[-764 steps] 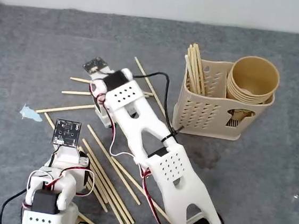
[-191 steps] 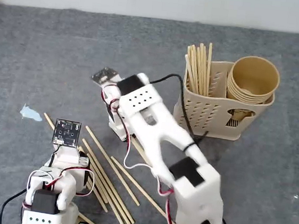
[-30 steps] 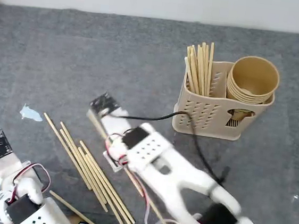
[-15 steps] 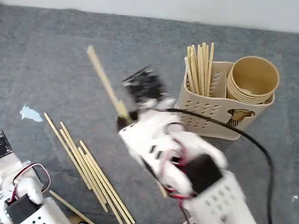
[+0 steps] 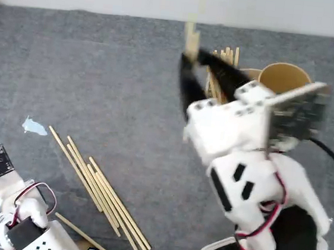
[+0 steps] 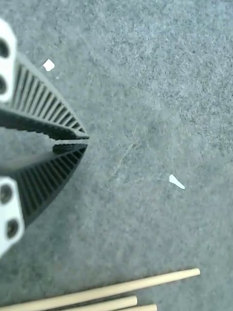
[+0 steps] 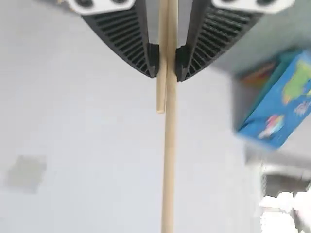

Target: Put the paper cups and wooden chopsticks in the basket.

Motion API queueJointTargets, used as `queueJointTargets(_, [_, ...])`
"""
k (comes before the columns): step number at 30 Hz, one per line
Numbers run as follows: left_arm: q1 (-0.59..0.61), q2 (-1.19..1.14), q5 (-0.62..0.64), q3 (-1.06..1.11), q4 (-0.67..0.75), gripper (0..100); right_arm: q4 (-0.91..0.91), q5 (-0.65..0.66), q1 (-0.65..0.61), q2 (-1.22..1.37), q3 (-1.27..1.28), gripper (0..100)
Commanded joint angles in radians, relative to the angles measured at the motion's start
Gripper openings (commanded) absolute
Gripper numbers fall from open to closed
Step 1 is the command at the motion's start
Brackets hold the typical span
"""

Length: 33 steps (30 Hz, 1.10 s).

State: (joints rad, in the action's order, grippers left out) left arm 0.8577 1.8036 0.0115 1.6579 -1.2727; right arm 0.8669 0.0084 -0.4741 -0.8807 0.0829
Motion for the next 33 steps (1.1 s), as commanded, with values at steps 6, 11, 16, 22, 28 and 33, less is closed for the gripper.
queueJointTargets(6, [0.002,0.018,-0.008,-0.002,0.025,1,-0.41,0.012,0.243,-0.022,0.153,0.8])
queueJointTargets(11, [0.002,0.018,-0.008,-0.002,0.025,1,-0.596,0.014,0.317,-0.022,0.315,0.8])
queueJointTargets(16, [0.002,0.018,-0.008,-0.002,0.025,1,-0.634,0.014,0.351,-0.024,0.457,0.8])
queueJointTargets(22, [0.002,0.018,-0.008,-0.002,0.025,1,-0.484,0.057,0.349,-0.024,0.489,14.3])
queueJointTargets(28, [0.0,0.018,-0.011,-0.004,0.026,2,-0.392,0.057,0.346,-0.082,0.427,21.5])
queueJointTargets(33, [0.006,0.018,-0.008,-0.016,0.029,1,-0.094,0.055,0.246,-0.191,0.376,15.2])
